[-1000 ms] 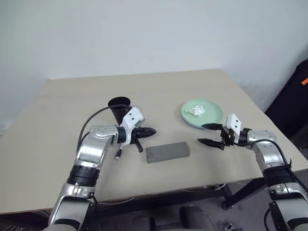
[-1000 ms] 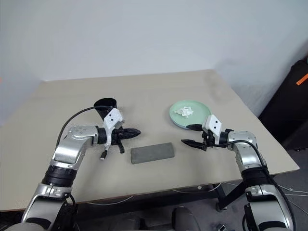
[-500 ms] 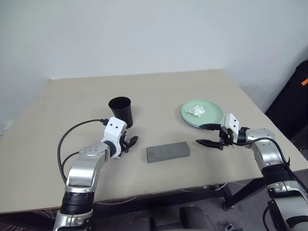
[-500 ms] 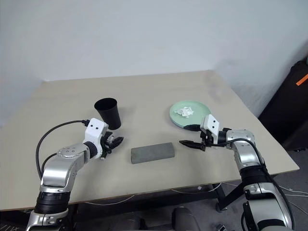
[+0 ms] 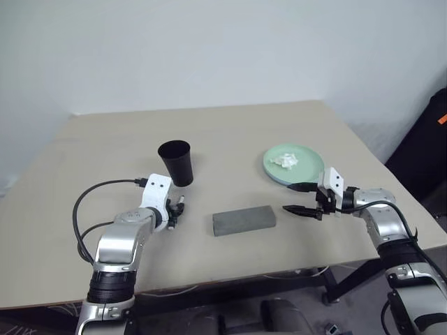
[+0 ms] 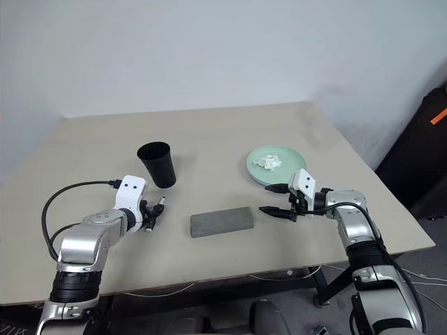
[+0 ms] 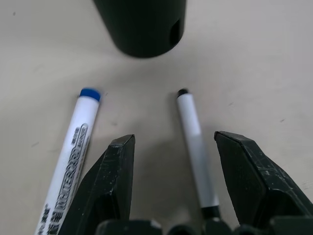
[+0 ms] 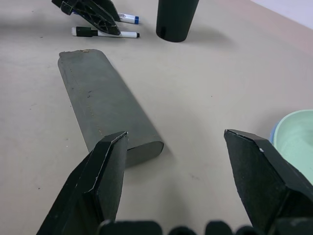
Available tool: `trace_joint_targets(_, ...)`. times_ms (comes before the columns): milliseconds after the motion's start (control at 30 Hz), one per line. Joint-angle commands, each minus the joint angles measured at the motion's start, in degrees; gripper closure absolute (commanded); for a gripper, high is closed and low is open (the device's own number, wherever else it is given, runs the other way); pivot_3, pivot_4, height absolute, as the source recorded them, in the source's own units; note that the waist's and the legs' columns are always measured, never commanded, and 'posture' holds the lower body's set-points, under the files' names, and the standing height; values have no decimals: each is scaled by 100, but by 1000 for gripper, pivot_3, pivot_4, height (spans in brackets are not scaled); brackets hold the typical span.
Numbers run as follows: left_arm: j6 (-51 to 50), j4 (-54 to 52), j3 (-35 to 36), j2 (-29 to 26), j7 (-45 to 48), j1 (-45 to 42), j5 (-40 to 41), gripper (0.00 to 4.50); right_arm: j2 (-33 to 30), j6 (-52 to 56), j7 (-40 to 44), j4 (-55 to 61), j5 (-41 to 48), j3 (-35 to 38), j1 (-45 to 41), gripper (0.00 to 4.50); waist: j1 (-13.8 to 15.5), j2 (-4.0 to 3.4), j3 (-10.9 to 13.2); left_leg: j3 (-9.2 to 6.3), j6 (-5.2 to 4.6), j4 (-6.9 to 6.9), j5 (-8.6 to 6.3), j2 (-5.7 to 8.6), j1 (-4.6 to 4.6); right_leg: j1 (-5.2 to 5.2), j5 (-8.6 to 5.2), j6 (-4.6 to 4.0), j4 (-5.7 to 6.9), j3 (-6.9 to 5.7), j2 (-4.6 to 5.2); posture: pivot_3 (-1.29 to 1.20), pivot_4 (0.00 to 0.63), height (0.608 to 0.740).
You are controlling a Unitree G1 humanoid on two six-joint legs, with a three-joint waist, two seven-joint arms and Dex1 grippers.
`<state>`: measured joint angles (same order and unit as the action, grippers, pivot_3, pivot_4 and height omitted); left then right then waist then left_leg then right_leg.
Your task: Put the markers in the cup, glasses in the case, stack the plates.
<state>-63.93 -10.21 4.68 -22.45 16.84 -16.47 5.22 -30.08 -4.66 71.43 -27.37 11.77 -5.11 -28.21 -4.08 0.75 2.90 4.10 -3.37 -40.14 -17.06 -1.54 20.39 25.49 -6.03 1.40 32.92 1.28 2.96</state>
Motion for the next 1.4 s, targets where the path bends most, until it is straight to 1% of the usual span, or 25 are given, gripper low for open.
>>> trace_joint_targets(33,-54,21,41,-24,-70,-186,28,1805,-69,18,-68,272,117,161,1,1101,0,1,-1,0,0,0,0,0,1,0,0,0,0,0,0,0,0,740)
trace_joint_targets(300,-265,89,39,56,83,-366,318,1805,-146,85,-163,432,136,214,151,1101,-1,2,-1,1,16,0,-7,0,1,0,0,0,0,-2,0,0,0,740)
trace_joint_targets(400,-283,71,-14,44,93,-362,362,2376,-151,87,-175,422,130,219,145,1101,-3,2,-1,0,15,1,-7,0,0,1,0,0,0,-2,0,0,0,740)
trace_joint_targets(500,-277,60,-46,41,96,-356,358,3367,-139,70,-175,364,110,226,104,1101,-1,2,-1,0,14,3,-6,0,-1,1,0,0,0,-2,0,0,0,740)
trace_joint_targets(600,-248,46,-66,23,101,-354,348,4468,-120,41,-177,286,87,222,52,1101,2,2,-1,0,14,3,-6,1,0,0,0,0,-1,-2,0,0,0,740)
trace_joint_targets(767,-206,23,-101,-53,188,-367,379,4468,-90,-19,-173,169,58,202,-17,1101,-1,2,-1,0,15,3,-6,1,0,0,0,0,-2,-2,0,0,0,740)
trace_joint_targets(900,127,-159,-204,-88,626,-440,646,4468,-62,-84,-165,45,31,180,-90,1101,0,2,-1,1,15,3,-7,1,1,1,0,0,-2,-2,0,0,0,740)
trace_joint_targets(967,524,-278,-425,-230,982,-425,718,4468,-49,-111,-159,-12,19,172,-131,1101,-1,3,0,1,15,3,-7,1,6,3,0,0,-5,-2,0,0,0,740)
trace_joint_targets(1067,1478,-428,-651,-367,1614,-416,863,4468,-26,-162,-156,-114,-9,155,-205,1101,-1,3,0,3,16,4,-7,1,11,8,0,0,-7,-2,0,0,0,740)
trace_joint_targets(1133,2431,-261,-537,-261,1767,-527,864,4468,-5,-197,-164,-175,-30,148,-255,1101,-1,3,0,6,15,6,-7,1,10,8,-1,-1,-7,-2,0,0,0,740)
trace_joint_targets(1200,3023,12,-356,-107,1767,-719,919,4468,8,-230,-165,-227,-45,147,-290,1101,4,3,0,6,14,6,-6,0,12,8,-1,-2,-8,-3,0,0,0,740)
trace_joint_targets(1300,4080,772,-27,182,1599,-1244,963,4468,35,-278,-186,-302,-68,138,-340,1101,3,4,0,13,6,5,1,5,13,3,0,-2,-9,-3,0,0,0,740)
trace_joint_targets(1400,5366,1728,90,313,1207,-1824,586,4468,64,-335,-219,-389,-102,129,-395,1101,0,4,0,16,7,4,5,7,12,1,0,-2,-11,-3,0,0,0,740)
